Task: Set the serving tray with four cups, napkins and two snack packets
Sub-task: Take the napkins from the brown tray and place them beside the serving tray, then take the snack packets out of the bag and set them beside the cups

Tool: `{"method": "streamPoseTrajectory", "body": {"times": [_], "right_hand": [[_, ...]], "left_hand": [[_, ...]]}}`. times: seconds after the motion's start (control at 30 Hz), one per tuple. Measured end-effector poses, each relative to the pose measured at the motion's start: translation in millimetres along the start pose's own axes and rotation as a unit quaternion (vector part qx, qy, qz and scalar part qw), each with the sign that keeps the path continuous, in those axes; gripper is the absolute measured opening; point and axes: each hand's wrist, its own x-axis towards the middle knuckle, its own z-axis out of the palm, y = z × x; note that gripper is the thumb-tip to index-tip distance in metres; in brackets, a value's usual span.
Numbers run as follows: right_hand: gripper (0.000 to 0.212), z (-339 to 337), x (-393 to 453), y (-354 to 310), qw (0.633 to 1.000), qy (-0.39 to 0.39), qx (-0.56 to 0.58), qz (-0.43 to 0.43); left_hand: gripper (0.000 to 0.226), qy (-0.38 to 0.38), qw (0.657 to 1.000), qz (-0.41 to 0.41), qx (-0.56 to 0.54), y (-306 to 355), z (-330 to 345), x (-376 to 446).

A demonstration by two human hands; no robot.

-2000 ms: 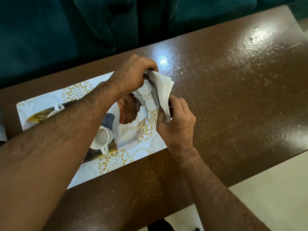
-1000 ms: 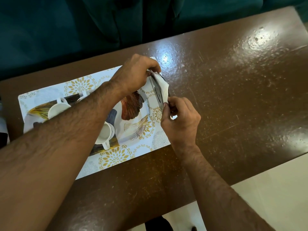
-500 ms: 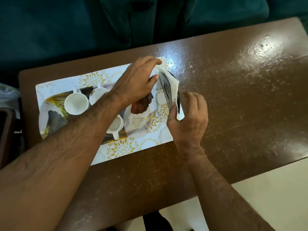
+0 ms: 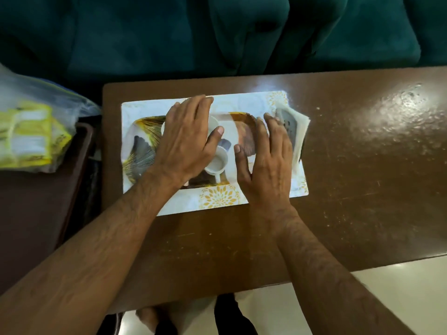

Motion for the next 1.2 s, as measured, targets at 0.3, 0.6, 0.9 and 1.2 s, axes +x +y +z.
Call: {"method": "streamPoseTrajectory", "body": {"times": [0.3,0.6,0.9,1.2], "right_hand": [[0.061,26,-13,-120,0.994,-0.083,0.025,-0.069],[0.052,67,-37,-245,0.975,-0.139,0.065,-0.161],[0.049,121,-66,-334,0.946,-0.253,0.201,-0.017],[0.046,158,-58,-369,0.895,-0.254,0.326,0.166]], "left_hand": [[0.06,0.052,0.996,-0.061,0.035,-100,-65,-73],[0.056,0.117,0.977,-0.18,0.009,-213,-104,-150],[0.051,0.181,0.871,-0.393,-0.232,-315,-111,-183],[0.028,0.234,0.703,-0.429,-0.517,-367,-108,-162]]}}
